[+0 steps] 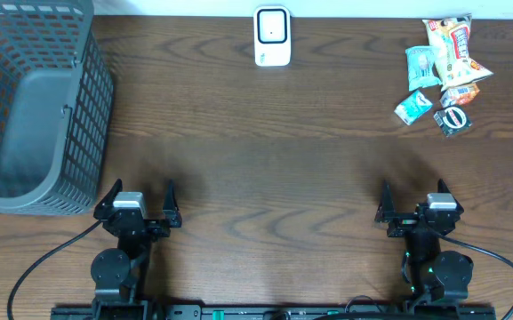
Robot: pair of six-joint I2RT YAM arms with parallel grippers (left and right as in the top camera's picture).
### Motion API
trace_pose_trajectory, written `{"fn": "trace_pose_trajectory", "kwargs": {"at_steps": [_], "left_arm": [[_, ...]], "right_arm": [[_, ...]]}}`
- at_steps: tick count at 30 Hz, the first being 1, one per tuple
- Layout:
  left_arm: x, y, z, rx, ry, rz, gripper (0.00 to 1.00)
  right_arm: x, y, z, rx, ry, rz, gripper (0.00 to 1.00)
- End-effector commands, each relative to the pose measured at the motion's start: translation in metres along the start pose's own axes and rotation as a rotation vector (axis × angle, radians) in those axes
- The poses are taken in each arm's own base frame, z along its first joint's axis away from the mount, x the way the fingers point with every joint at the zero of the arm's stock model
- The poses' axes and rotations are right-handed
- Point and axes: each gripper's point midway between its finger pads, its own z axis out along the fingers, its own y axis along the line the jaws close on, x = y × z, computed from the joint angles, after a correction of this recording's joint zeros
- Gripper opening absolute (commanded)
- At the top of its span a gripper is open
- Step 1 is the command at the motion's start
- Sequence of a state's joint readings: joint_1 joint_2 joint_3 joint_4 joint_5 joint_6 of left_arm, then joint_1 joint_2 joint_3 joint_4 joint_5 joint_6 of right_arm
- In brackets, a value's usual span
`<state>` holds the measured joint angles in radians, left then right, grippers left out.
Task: Scan the item barcode
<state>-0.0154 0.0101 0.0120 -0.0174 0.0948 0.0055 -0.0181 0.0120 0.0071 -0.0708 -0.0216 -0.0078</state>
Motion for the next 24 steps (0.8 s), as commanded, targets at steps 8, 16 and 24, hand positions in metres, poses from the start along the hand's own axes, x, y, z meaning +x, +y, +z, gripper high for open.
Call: {"fn": "trace_pose_trajectory", "kwargs": {"at_steps": [8,16,24], "left_arm": [[0.0144,-0.0011,-0.0001,0.007,0.050,0.019,0.97],[0.0151,-0.0052,-0.0002,0.023,0.053,0.029,0.98],[0.0153,-0.0095,-0.0003,0.041,0.053,0.046,0.98]], "right_arm": [[0.0004,-0.0021,-0.0003,0.011,-0.001,0.011,0.99],[0.0004,-0.0022,-0.0003,0.011,-0.001,0.011,0.99],[0.0004,-0.0022,-0.0003,0.011,-0.001,0.011,0.99]]}}
